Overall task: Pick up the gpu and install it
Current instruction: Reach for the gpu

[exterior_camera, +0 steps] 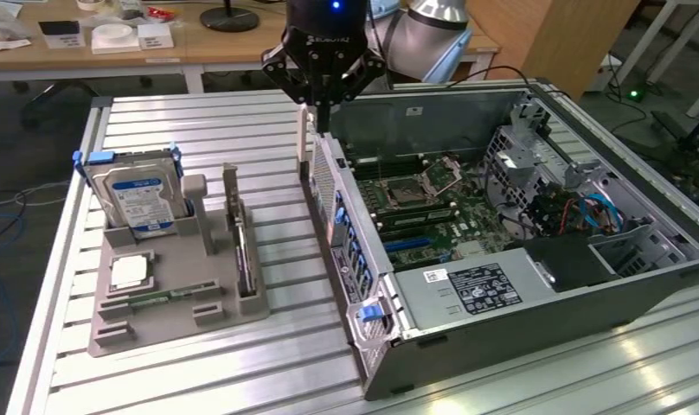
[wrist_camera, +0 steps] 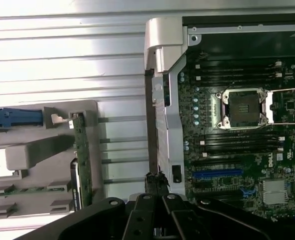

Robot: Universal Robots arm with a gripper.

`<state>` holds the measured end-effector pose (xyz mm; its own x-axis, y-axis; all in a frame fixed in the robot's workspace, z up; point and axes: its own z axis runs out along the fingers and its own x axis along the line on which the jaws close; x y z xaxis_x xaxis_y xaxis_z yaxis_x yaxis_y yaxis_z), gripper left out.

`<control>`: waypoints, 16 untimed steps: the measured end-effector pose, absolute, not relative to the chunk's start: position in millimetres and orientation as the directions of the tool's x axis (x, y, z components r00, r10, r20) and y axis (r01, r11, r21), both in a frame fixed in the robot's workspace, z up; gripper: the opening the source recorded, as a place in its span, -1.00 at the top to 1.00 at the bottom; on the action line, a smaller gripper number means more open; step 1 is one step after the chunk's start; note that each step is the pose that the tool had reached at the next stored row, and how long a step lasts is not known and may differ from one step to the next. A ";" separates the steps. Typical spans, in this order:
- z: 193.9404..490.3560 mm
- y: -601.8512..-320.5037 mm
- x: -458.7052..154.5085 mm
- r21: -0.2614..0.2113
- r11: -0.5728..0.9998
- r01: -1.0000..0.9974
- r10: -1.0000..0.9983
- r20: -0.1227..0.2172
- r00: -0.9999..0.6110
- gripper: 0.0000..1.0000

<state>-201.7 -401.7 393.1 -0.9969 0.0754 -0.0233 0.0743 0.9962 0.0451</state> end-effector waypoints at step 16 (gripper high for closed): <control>393.0 -402.9 -223.2 0.045 0.996 0.074 0.075 -0.023 -0.997 0.79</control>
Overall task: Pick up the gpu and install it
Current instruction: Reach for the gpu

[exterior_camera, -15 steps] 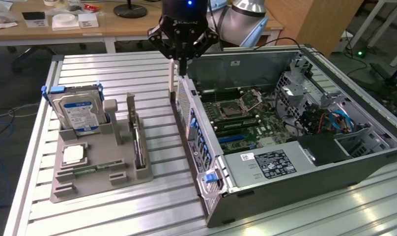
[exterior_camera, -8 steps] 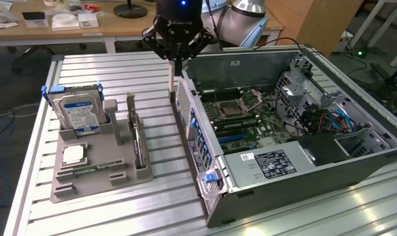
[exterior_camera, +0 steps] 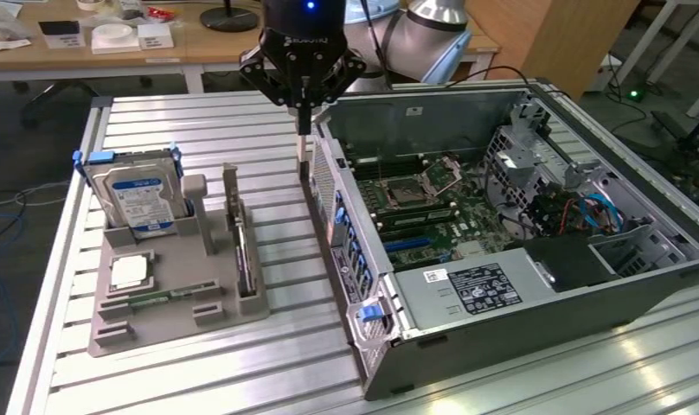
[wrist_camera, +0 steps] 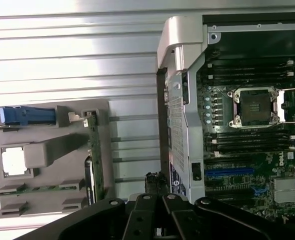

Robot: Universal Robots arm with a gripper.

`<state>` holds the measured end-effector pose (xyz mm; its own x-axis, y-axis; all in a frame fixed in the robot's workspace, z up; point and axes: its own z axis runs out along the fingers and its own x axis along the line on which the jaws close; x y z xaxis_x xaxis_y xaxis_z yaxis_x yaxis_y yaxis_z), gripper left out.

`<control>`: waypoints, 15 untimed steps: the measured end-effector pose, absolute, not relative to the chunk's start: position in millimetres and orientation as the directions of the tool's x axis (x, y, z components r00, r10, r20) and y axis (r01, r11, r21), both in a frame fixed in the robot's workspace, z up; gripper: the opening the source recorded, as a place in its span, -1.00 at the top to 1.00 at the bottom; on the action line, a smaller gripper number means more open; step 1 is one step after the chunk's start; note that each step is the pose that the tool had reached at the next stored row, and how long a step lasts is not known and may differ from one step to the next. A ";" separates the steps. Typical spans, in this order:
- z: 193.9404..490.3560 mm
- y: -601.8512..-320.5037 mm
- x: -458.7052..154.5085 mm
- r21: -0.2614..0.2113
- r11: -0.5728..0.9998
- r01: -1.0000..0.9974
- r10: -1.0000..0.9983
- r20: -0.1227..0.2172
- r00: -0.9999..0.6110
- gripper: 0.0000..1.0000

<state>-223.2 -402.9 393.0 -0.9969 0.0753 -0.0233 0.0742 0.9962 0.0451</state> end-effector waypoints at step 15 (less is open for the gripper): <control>393.1 -404.9 -247.2 0.045 0.997 0.061 0.062 -0.023 -0.998 0.79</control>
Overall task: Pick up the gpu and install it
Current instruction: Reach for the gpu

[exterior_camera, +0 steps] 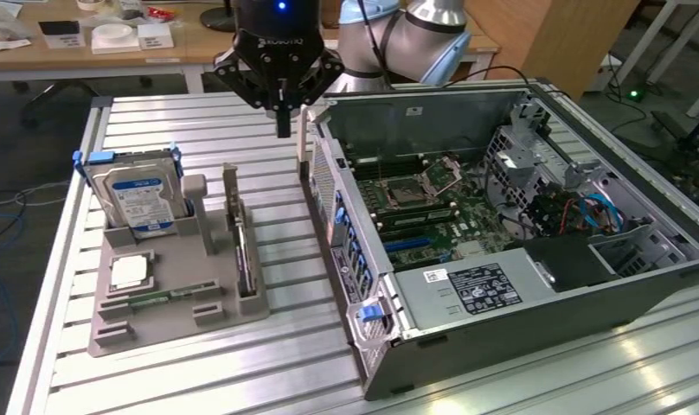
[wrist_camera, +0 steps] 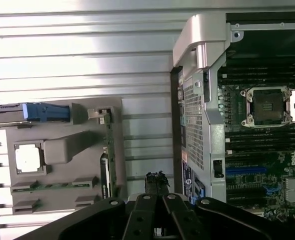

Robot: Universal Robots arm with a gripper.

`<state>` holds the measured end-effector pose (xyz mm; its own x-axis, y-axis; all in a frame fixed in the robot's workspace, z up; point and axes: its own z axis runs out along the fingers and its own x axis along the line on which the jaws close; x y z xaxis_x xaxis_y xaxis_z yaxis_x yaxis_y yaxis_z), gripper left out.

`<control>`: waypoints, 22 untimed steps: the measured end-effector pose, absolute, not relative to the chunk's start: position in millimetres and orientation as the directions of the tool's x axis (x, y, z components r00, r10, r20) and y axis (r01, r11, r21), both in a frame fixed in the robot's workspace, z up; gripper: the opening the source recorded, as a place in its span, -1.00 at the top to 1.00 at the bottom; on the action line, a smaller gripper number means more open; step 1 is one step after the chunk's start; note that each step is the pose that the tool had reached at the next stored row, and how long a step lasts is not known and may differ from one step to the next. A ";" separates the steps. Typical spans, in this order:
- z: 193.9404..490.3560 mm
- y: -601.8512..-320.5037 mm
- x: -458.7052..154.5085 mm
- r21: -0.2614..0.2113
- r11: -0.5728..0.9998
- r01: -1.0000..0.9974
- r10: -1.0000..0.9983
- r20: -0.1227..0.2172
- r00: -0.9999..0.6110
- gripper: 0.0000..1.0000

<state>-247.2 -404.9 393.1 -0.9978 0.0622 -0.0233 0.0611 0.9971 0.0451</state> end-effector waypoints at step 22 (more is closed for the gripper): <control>393.1 -408.0 -281.0 0.045 0.999 0.000 0.001 -0.023 -1.000 0.79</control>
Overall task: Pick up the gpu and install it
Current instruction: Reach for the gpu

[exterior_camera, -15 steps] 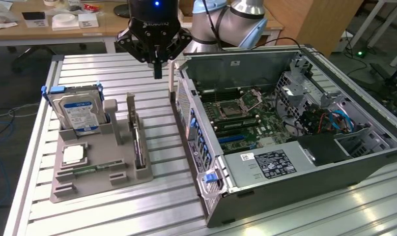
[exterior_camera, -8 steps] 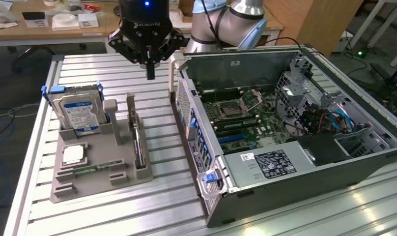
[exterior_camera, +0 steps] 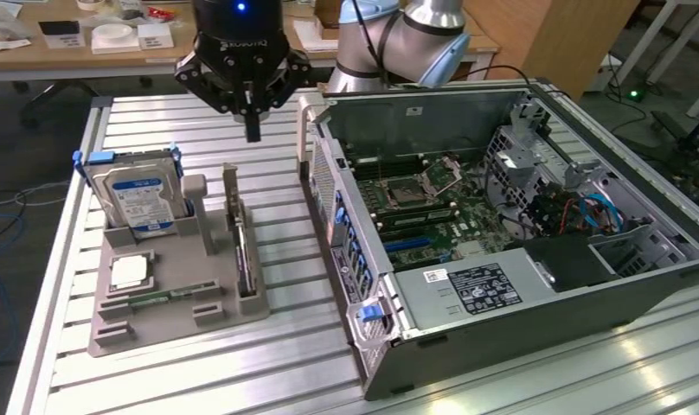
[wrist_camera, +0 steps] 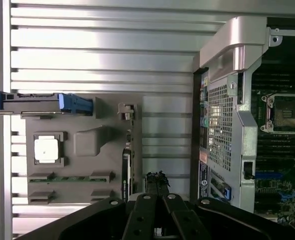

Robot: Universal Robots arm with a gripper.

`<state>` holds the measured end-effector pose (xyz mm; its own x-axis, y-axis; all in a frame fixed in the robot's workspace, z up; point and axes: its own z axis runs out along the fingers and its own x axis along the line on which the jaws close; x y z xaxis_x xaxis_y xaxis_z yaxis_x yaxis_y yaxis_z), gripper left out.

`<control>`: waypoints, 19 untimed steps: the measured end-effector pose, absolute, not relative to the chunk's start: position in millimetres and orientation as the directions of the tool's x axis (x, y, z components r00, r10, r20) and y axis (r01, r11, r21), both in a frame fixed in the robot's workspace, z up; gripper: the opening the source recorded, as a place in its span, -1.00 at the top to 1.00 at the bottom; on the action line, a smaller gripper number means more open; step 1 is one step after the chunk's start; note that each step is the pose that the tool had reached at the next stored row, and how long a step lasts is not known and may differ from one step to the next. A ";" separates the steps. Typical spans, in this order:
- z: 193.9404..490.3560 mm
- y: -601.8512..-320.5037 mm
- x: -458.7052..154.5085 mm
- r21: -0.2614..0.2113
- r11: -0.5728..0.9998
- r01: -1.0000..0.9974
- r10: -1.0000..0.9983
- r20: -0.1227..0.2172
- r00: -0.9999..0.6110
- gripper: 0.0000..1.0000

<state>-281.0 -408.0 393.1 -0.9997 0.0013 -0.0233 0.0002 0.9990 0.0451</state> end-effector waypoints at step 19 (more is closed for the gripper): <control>393.0 -411.3 -322.1 0.045 0.999 0.000 0.001 -0.023 -1.000 0.79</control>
<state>-322.1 -411.3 393.0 -0.9997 0.0014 -0.0232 0.0003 0.9990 0.0450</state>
